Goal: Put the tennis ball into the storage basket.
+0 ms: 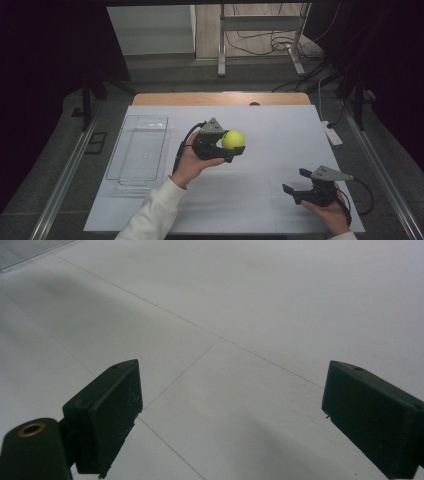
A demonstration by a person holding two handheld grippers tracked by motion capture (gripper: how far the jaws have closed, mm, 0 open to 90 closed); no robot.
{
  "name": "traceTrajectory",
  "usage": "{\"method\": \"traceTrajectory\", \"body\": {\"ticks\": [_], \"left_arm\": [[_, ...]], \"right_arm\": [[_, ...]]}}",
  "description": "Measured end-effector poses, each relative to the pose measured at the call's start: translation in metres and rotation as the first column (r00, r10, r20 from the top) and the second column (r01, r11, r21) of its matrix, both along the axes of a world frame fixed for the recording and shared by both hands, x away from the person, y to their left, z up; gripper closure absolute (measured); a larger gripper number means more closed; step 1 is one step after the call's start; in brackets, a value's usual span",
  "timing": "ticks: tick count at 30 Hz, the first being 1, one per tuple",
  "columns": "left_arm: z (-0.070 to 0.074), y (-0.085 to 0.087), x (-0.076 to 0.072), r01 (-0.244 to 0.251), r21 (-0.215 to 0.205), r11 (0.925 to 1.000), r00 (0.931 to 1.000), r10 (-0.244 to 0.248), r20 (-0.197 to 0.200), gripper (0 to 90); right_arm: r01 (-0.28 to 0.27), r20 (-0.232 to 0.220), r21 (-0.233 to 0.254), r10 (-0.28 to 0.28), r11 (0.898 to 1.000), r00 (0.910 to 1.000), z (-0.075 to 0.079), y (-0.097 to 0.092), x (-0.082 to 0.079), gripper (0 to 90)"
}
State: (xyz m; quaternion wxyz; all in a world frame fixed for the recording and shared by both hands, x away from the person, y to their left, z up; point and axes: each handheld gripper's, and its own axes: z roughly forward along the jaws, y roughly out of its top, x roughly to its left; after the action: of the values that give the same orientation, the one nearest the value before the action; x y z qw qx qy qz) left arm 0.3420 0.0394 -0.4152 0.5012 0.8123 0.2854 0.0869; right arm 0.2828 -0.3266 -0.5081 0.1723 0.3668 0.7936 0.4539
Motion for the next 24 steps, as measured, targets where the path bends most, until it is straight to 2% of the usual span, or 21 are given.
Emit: {"method": "traceTrajectory", "body": {"ticks": [24], "left_arm": [[0.011, 0.021, 0.002, -0.049, -0.035, 0.9982, 0.9986, 0.049, 0.019, 26.6]], "right_arm": [[-0.003, 0.002, -0.004, 0.003, 1.000, 1.0000, 0.000, 0.000, 0.000, 9.7]]}}
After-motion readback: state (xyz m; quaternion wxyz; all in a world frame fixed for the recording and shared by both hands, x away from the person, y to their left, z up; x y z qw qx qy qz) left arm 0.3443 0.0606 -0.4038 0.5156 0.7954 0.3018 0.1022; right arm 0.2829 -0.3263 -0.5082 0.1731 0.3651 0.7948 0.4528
